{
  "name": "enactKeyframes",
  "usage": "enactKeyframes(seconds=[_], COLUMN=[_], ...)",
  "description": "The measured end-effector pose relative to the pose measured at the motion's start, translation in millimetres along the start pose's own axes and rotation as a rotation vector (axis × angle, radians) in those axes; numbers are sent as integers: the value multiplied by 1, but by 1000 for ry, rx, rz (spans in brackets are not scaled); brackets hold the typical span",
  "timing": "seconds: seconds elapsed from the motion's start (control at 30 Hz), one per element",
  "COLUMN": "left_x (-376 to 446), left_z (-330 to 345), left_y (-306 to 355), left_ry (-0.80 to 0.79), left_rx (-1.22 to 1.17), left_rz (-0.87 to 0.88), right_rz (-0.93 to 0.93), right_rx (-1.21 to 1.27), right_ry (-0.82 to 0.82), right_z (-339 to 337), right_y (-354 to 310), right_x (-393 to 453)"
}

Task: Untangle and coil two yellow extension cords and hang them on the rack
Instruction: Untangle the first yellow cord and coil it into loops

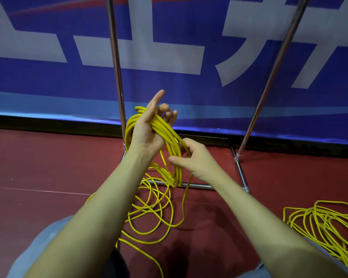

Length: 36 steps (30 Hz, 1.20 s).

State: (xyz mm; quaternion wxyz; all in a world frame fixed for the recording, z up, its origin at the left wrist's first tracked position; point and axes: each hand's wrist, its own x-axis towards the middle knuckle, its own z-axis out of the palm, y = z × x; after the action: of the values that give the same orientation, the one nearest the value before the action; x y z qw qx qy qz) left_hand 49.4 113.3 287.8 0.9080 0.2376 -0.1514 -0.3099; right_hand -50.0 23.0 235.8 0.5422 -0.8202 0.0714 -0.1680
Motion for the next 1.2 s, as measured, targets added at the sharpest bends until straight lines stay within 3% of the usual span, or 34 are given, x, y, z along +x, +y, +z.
enactKeyframes(seconds=[0.17,0.33,0.57,0.63,0.73,0.9,1.2], left_x=[0,0,6,5,2,4,6], left_z=[1,0,-13,-12,-4,0,-12], left_y=[1,0,6,6,5,3,1], left_ry=[15,7,-38,-28,7,44,92], left_rx=[93,122,574,477,228,-140,-297], left_rz=[-5,-8,90,109,5,-106,-150], right_rz=[-77,14,24,53,57,76,196], right_rx=[-89,164,320,394,419,328,292], right_ry=[30,-61,-238,-274,-277,-298,-314], right_z=[0,2,-13,-16,-17,-11,-22], right_y=[4,6,-4,-8,-10,-6,-8], right_x=[2,5,3,1,1,1,-4])
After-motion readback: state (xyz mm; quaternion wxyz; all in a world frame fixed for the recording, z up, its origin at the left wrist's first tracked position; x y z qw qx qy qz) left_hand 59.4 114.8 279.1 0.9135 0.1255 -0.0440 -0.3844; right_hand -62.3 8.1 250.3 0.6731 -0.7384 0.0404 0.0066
